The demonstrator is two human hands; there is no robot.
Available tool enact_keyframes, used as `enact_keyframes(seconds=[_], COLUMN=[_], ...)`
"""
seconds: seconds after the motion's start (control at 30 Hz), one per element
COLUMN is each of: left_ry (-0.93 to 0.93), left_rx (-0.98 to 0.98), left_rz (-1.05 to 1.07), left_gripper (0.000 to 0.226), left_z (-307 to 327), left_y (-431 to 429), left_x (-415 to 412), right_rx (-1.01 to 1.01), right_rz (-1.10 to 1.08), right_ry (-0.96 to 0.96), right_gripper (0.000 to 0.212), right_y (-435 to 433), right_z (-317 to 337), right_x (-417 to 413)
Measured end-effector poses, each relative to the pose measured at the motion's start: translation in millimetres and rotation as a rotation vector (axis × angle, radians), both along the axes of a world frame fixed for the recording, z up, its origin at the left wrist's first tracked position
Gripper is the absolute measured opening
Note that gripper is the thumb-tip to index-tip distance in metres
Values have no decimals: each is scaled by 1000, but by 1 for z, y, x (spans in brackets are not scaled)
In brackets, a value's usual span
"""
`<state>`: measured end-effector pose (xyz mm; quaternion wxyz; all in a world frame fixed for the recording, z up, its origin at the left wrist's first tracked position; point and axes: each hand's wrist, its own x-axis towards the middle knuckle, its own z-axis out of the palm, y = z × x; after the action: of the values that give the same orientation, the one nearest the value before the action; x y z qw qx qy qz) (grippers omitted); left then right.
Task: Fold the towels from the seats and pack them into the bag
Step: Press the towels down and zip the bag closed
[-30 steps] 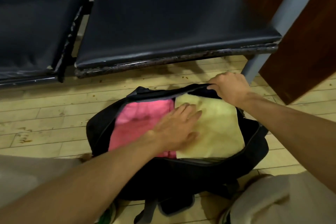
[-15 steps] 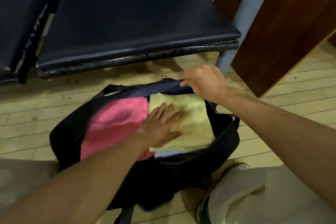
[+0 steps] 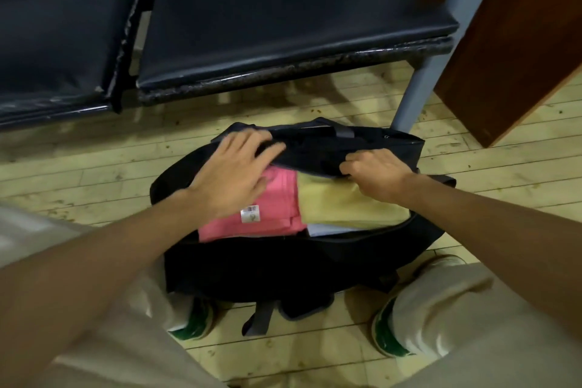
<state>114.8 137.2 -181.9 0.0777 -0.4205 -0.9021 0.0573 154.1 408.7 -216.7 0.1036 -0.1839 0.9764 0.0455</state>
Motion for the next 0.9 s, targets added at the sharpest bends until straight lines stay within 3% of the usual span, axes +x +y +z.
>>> enact_keyframes(seconds=[0.07, 0.13, 0.23, 0.37, 0.57, 0.7, 0.77, 0.9], left_ry=[-87, -131, -86, 6, -307, -422, -540, -710], left_rx=[-145, -186, -130, -23, -89, -86, -54, -64], left_rz=[178, 246, 127, 25, 75, 133, 159, 159], left_gripper=[59, 46, 29, 34, 45, 58, 65, 77], left_z=[0, -2, 5, 7, -38, -44, -39, -44], left_y=[-4, -10, -18, -22, -25, -25, -23, -26], left_x=[-18, -31, -38, -26, 6, -4, -9, -11], right_rx=[-17, -20, -34, 13, 48, -87, -87, 224], right_rz=[-5, 3, -32, -89, -128, 91, 162, 220], right_ry=[4, 6, 0, -63, -167, -4, -64, -352], right_gripper=[35, 31, 23, 32, 18, 13, 20, 47], right_y=[2, 6, 8, 2, 3, -20, -45, -78], right_z=[1, 4, 3, -1, 5, 30, 41, 26], right_x=[2, 3, 4, 0, -4, 10, 24, 52])
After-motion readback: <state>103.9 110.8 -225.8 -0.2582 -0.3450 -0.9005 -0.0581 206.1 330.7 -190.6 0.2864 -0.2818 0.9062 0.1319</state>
